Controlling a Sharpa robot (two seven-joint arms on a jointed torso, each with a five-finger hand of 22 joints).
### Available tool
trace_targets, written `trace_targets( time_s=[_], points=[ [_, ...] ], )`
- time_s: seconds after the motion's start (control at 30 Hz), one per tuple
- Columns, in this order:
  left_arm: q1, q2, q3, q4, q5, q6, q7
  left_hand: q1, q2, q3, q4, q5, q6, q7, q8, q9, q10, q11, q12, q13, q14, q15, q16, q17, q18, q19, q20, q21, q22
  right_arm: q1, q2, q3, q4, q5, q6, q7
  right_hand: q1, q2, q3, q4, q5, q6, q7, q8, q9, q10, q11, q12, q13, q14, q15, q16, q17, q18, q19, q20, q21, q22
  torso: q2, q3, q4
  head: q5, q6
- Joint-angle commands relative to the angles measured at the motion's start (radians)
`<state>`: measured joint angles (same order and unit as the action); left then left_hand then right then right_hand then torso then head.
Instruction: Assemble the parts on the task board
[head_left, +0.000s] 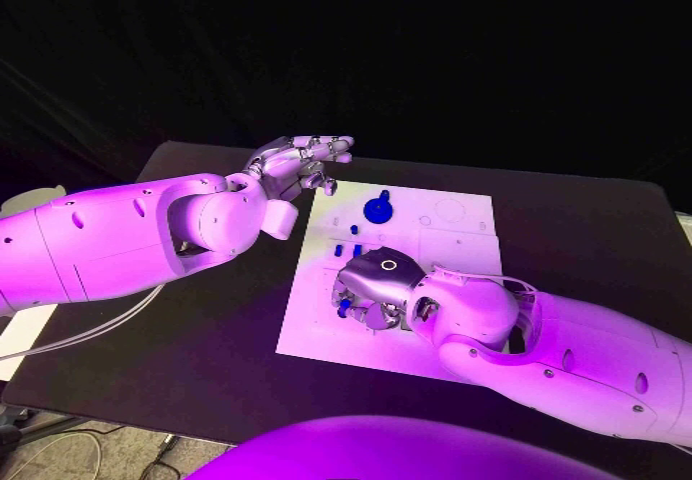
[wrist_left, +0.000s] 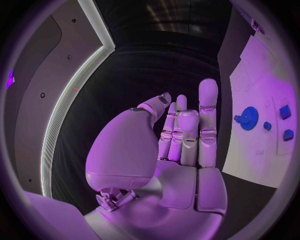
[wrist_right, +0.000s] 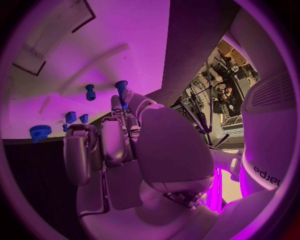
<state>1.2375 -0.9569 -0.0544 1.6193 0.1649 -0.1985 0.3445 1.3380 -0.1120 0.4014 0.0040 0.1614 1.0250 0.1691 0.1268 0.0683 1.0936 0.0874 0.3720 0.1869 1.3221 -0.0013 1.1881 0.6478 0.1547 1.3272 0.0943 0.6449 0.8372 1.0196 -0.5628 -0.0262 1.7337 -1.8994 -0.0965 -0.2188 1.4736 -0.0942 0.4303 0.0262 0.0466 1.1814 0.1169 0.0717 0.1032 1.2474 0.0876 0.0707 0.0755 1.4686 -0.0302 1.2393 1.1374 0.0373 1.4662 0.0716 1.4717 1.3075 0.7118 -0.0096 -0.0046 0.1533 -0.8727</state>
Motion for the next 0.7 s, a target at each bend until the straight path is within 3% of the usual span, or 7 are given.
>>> trace_targets(
  time_s=[0.03,0.3,0.4,0.47,0.6,0.7],
  points=[
    [0.000,0.000,0.001,0.003,-0.004,0.018,0.003,0.001,0.010,-0.004,0.000,0.004,-0.008,-0.001,0.005,0.000,-0.005,-0.002,0.004,0.001,-0.008,0.002,0.001,-0.001,0.017,-0.006,0.003,-0.005,-0.002,-0.004,0.002,-0.005,-0.008,-0.013,0.030,-0.015,-0.026,-0.010,-0.004,0.005,0.001,-0.020,0.001,-0.010,-0.006,0.014,-0.032,-0.011,-0.008,0.036,0.004,-0.004,-0.003,-0.007,0.062,0.001,-0.016,0.159,0.000,0.0004,0.0000,0.000,0.000],
    [0.000,-0.001,0.001,0.003,-0.004,0.019,0.001,0.001,0.010,-0.004,0.000,0.004,-0.008,-0.001,0.005,0.000,-0.005,-0.002,0.004,0.001,-0.008,0.002,0.001,-0.001,0.017,-0.006,0.003,-0.005,-0.002,-0.003,-0.004,-0.006,-0.008,0.000,-0.013,-0.012,-0.070,-0.058,-0.038,0.021,0.002,-0.108,0.002,-0.012,-0.027,-0.182,0.012,-0.011,-0.016,0.034,0.040,-0.005,-0.011,0.003,0.046,0.029,-0.058,0.122,0.000,0.0011,-0.0011,0.000,0.000],
    [0.000,-0.002,0.001,0.003,-0.004,0.019,0.001,0.002,0.011,-0.004,-0.001,0.004,-0.008,-0.001,0.007,0.000,-0.009,-0.002,0.010,0.003,-0.010,0.002,0.001,-0.004,0.017,-0.007,0.003,-0.006,-0.002,-0.003,-0.011,-0.006,-0.004,0.001,-0.053,-0.011,-0.081,-0.071,-0.079,0.028,0.001,-0.163,-0.009,-0.009,-0.037,-0.274,0.027,-0.010,-0.015,0.028,0.050,-0.012,-0.024,0.010,0.034,0.040,-0.087,0.095,0.000,0.0012,-0.0007,-0.001,0.000],
    [0.000,-0.002,0.001,0.002,-0.004,0.019,0.000,0.002,0.011,-0.004,-0.001,0.004,-0.008,-0.001,0.007,0.000,-0.009,-0.002,0.010,0.003,-0.010,0.002,0.001,-0.004,0.017,-0.007,0.003,-0.006,-0.002,-0.003,-0.025,-0.006,0.005,0.001,-0.096,-0.009,-0.078,-0.078,-0.142,0.043,0.002,-0.198,-0.006,-0.011,-0.038,-0.317,0.035,-0.006,-0.013,0.024,0.057,-0.014,-0.030,0.014,0.030,0.049,-0.100,0.084,0.000,0.0019,-0.0017,-0.003,0.000],
    [0.000,-0.004,0.001,0.002,-0.004,0.020,-0.001,0.002,0.011,-0.004,-0.001,0.004,-0.008,-0.001,0.007,0.000,-0.009,-0.002,0.010,0.003,-0.010,0.002,0.001,-0.004,0.017,-0.007,0.003,-0.006,-0.002,-0.003,-0.062,-0.004,0.035,0.006,-0.168,-0.003,-0.048,-0.080,-0.245,0.086,0.003,-0.218,-0.007,-0.009,-0.036,-0.325,0.036,0.004,-0.011,0.019,0.056,-0.015,-0.039,0.017,0.027,0.056,-0.109,0.075,-0.001,0.0014,-0.0022,-0.009,0.000],
    [0.000,-0.006,0.001,0.001,-0.004,0.020,-0.002,0.002,0.011,-0.004,-0.001,0.004,-0.008,-0.001,0.007,0.000,-0.009,-0.002,0.010,0.003,-0.010,0.002,0.001,-0.004,0.017,-0.007,0.003,-0.006,-0.002,-0.002,-0.097,0.003,0.059,0.014,-0.213,0.000,-0.028,-0.072,-0.277,0.114,0.003,-0.216,-0.001,-0.008,-0.033,-0.304,0.031,0.018,-0.009,0.019,0.055,-0.012,-0.041,0.017,0.028,0.053,-0.108,0.075,-0.001,0.0013,-0.0044,-0.013,0.000]
  ],
)
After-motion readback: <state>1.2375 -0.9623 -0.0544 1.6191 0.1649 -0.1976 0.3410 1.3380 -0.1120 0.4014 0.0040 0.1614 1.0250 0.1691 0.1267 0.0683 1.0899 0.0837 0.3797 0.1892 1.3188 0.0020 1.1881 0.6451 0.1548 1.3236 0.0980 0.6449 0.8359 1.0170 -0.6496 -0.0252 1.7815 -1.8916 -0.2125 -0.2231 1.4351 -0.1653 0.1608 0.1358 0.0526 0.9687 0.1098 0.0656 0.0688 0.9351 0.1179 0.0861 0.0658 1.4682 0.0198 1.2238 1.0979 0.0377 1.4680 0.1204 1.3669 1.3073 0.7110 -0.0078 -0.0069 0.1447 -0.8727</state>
